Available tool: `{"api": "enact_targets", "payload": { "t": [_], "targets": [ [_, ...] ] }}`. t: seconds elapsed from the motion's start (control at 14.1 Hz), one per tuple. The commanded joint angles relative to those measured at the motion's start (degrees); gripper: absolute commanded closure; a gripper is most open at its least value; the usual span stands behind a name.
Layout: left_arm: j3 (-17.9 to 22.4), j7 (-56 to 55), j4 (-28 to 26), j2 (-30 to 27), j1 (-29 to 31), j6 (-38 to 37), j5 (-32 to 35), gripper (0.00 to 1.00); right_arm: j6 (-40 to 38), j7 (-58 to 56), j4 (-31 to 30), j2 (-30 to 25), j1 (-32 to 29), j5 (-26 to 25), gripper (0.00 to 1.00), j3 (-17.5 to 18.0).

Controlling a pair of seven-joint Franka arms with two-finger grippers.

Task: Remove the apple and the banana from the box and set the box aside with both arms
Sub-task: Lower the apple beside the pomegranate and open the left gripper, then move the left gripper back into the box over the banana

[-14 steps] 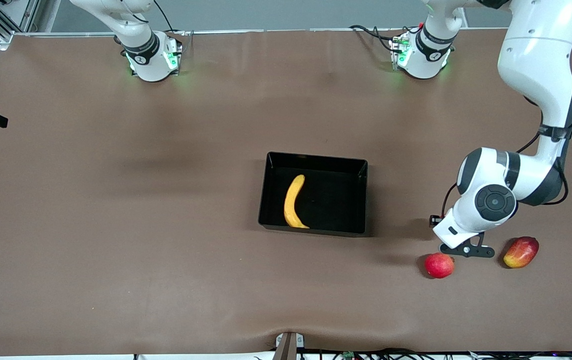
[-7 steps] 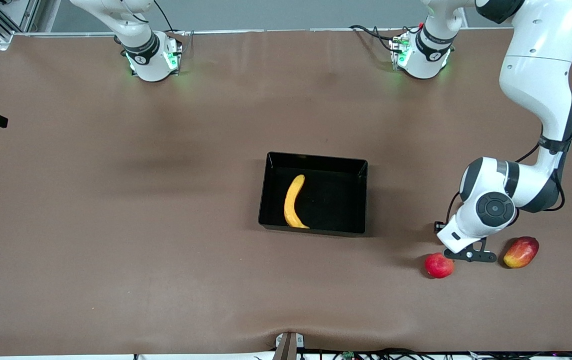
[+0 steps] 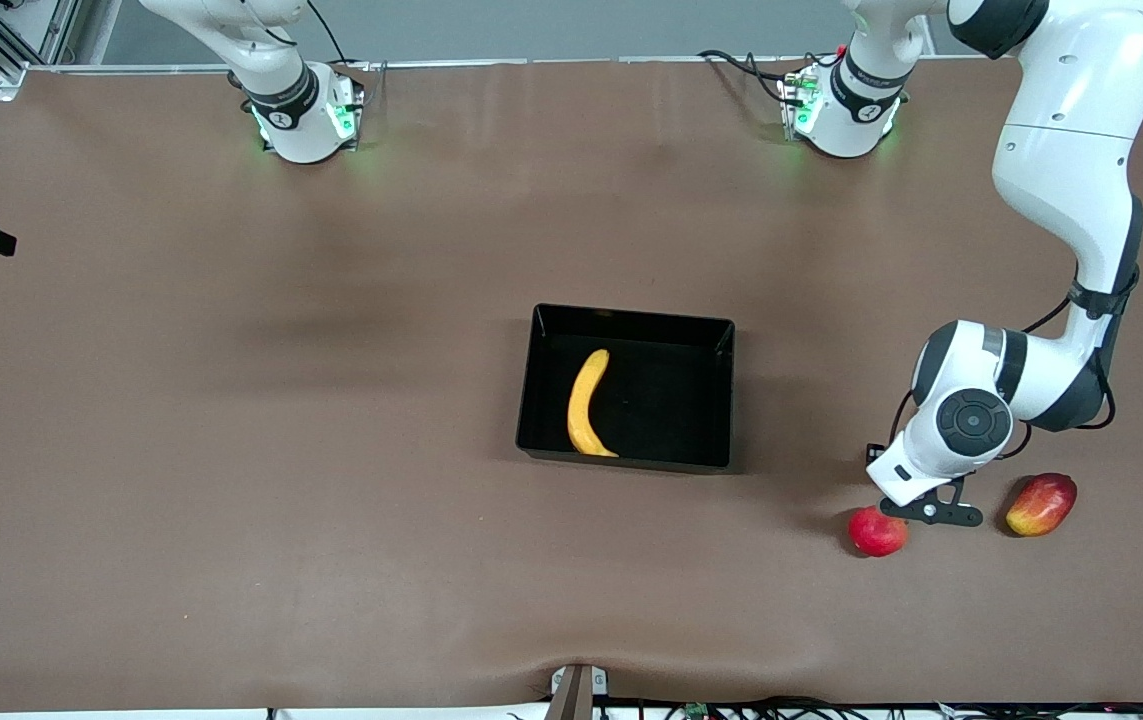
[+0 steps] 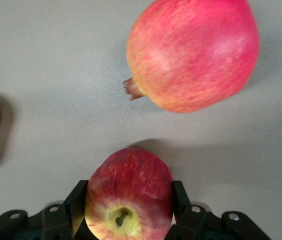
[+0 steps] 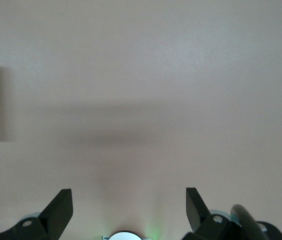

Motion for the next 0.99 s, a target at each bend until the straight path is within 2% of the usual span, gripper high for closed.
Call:
{"api": "enact_targets", "payload": {
  "t": [0.0,0.35,0.57,0.78,0.92],
  "targets": [
    [-0.5,0.3,0.8,0.2,1.2,0.5,1.6,0.0,-0.6,-1.0,1.5,0.9,-1.5,1.1,0.0,0.7],
    [-2.1,0.1,0.5,-3.1,1.1,-1.1,0.2,0.0,-0.6,-1.0,1.5,1.7,-1.3,1.1,0.0,0.7],
    [-6.9,-2.7,0.6,-5.9,1.0,-5.9,-5.8,0.0,-0.7,-1.1,1.5,2.2,-1.0,1.1,0.0,0.7],
    [-14.2,-11.6,0.6,-7.1,0.4,-10.6,-6.3,0.0,-0.7,-1.1,1.5,2.2,-0.9,1.1,0.0,0.7],
    [-18.8,-18.4,0.5,-6.8,-0.6,-10.9,-5.7,0.0,-0.7,-1.1,1.5,2.2,-1.0,1.1,0.0,0.7]
  ]
}}
